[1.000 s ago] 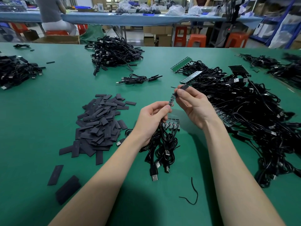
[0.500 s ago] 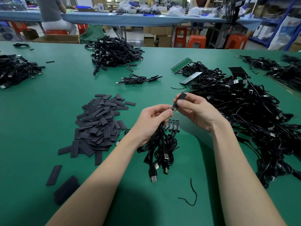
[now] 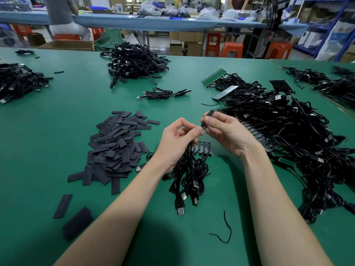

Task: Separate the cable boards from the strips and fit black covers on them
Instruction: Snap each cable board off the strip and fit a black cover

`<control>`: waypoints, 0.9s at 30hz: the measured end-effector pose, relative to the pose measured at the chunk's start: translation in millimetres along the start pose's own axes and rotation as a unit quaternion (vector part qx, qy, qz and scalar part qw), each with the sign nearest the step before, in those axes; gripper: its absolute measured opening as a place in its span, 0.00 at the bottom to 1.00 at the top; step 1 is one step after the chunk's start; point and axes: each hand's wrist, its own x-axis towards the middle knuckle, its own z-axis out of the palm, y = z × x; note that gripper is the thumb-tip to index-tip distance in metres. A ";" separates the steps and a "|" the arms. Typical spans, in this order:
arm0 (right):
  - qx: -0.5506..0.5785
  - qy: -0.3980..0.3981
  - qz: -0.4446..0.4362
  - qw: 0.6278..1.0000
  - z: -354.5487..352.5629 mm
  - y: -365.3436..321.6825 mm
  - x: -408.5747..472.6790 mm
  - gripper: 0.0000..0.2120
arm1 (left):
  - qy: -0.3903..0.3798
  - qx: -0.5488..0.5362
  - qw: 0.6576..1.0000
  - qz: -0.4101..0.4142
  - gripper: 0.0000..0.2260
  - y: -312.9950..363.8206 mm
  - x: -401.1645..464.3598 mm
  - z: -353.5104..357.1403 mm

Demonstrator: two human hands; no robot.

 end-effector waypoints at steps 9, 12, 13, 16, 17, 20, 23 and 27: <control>-0.018 -0.032 0.016 0.999 0.6 2.2 0.0 0.06 | 0.011 -0.012 1.000 -0.009 0.06 2.1 -1.8 -0.2; -0.021 -0.032 0.010 0.999 -0.2 1.5 -0.3 0.05 | 0.009 -0.006 1.000 -0.005 0.05 1.8 -2.2 0.8; -0.014 -0.026 0.007 1.000 -0.3 1.5 -0.1 0.05 | 0.007 -0.003 1.000 -0.001 0.04 2.2 -2.4 0.9; 0.023 0.004 0.008 1.000 -2.0 3.0 1.0 0.05 | 0.004 -0.001 1.000 -0.001 0.05 2.5 -2.8 2.0; 0.030 0.010 0.012 0.999 -2.6 3.4 1.5 0.05 | 0.007 0.002 1.000 0.001 0.05 2.5 -2.8 2.4; 0.030 0.007 0.024 0.999 -2.0 3.4 2.4 0.04 | 0.025 0.012 1.000 0.011 0.05 1.9 -2.6 3.3; 0.025 -0.005 0.029 0.999 -1.8 3.0 2.3 0.03 | 0.033 0.001 0.999 0.009 0.04 1.7 -2.9 4.0; 0.020 -0.015 0.033 0.999 -1.6 3.7 2.3 0.03 | 0.042 -0.003 0.999 0.010 0.05 2.1 -3.3 4.3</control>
